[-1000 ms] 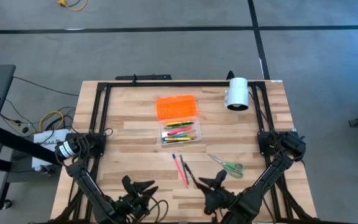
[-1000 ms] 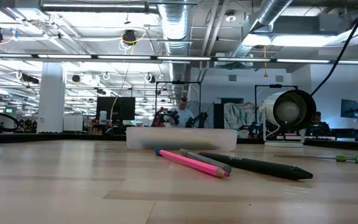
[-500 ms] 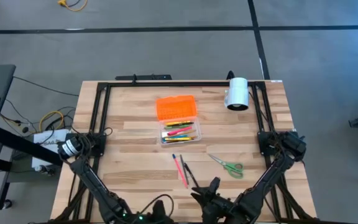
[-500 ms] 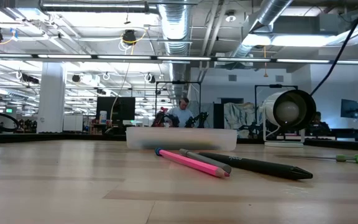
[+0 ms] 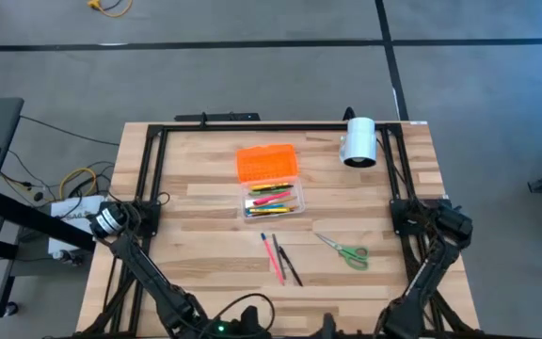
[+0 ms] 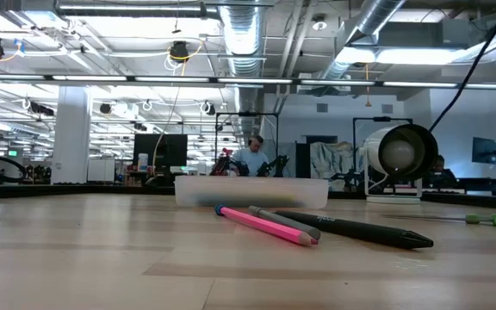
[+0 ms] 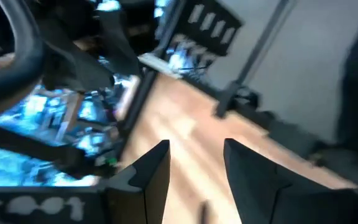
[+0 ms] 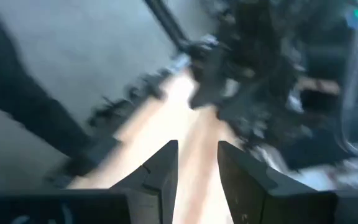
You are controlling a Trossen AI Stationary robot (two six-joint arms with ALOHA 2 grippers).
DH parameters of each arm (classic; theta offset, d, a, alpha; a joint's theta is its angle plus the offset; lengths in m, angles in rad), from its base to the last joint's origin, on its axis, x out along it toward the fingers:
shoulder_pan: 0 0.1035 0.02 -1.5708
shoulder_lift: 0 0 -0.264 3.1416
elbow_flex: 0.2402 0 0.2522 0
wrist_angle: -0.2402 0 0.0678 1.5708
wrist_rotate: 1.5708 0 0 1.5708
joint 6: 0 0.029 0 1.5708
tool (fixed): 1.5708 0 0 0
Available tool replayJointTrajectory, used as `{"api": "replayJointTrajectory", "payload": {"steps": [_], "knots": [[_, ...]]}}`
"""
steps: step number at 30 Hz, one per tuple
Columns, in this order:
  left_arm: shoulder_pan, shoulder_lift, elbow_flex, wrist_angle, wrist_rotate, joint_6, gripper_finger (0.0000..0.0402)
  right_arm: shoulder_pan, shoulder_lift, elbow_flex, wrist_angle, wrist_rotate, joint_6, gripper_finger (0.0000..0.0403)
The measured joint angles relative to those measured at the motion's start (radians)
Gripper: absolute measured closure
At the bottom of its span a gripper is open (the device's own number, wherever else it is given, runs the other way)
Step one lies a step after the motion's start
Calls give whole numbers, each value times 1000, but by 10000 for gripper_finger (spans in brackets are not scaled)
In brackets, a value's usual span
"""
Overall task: Pick & place school supplies into a supply box
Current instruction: Put the green scissors into the supply box
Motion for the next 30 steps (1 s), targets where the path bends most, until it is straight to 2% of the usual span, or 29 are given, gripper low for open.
{"api": "replayJointTrajectory", "payload": {"steps": [2, 3, 7, 8, 13, 18, 25, 30], "knots": [[1, -31, 0, 1, -11, 22, 258, -11, -24, 0, -44, 22, 31, 294], [4, -48, 0, 3, 20, 30, 258, -19, -36, 0, -59, 15, 52, 294], [39, -100, 0, 14, 306, 34, 258, -56, -64, 0, -88, -69, 75, 294], [49, -110, 0, 1, 337, 32, 258, -65, -66, 0, -97, -83, 65, 294], [103, -165, -23, -147, 239, -86, 258, -97, -104, 0, -233, -83, 136, 294], [128, -273, -101, -176, 248, -137, 258, -113, -224, -86, -256, -75, 201, 294], [129, -541, -295, -74, 184, -146, 258, -112, -480, -327, -66, -75, 189, 294], [129, -767, -568, 146, 76, -204, 258, -132, -633, -572, 171, -76, 189, 294]]}}
